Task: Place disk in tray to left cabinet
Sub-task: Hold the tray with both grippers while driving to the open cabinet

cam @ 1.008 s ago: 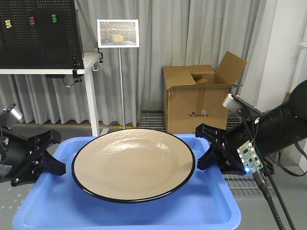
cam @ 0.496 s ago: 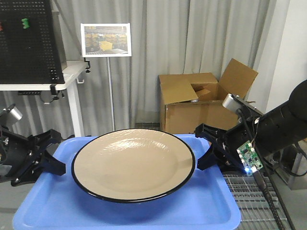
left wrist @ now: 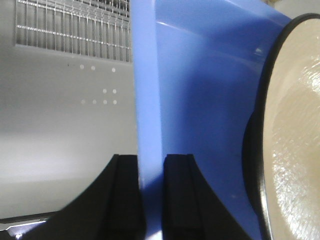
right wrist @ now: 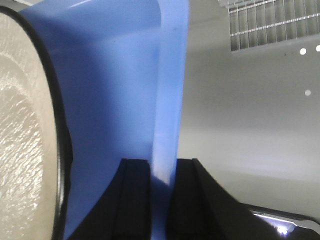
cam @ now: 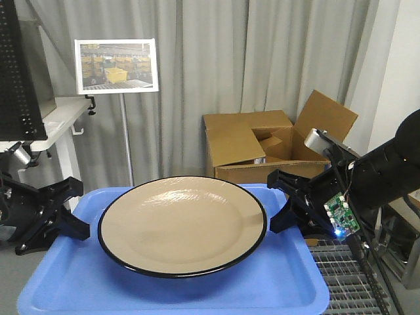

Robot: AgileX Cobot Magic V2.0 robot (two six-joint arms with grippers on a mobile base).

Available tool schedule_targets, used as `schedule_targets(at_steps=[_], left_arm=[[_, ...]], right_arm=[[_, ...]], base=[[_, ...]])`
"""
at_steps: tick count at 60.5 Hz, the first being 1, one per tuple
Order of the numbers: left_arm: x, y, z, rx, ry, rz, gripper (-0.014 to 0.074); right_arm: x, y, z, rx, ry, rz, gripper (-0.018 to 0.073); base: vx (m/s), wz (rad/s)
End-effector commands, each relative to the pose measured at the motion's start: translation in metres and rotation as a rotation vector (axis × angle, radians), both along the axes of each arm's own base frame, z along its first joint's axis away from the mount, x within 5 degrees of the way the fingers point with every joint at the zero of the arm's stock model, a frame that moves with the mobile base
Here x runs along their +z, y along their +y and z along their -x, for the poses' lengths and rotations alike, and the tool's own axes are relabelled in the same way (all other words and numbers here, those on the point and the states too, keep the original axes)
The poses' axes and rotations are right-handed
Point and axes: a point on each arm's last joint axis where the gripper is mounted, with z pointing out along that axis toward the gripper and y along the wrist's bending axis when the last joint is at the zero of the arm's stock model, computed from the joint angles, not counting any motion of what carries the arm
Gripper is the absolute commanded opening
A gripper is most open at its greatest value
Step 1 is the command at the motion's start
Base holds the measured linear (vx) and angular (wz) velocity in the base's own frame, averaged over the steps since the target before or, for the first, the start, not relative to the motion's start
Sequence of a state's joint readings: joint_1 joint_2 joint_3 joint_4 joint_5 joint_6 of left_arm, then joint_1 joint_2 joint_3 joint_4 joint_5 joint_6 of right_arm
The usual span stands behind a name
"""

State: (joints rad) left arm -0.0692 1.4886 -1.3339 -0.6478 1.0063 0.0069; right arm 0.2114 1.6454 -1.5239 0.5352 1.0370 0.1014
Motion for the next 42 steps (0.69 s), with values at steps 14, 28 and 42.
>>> schedule_targets(at_steps=[14,28,42], left_arm=[[0.0343,-0.0238,0.0129,-0.034,-0.043,0.235,0.0000],[0.0343,-0.0237,0.0128,-0.033,-0.044,0.235,0.0000],[0.0343,-0.0237,0.0127,-0.032,-0.045,0.234,0.0000]], right_arm=[[0.0403,0.0209,0.0151,0.027,-0.054,-0.242,-0.0006],[0.0402,0.0210,0.0152,0.028,-0.052,-0.241,-0.0006],[0.0403,0.0210,0.0151,0.028,-0.054,-0.242,-0.0006]], base=[[0.36,-0.11],[0.29,-0.32],[0.25,-0.54]])
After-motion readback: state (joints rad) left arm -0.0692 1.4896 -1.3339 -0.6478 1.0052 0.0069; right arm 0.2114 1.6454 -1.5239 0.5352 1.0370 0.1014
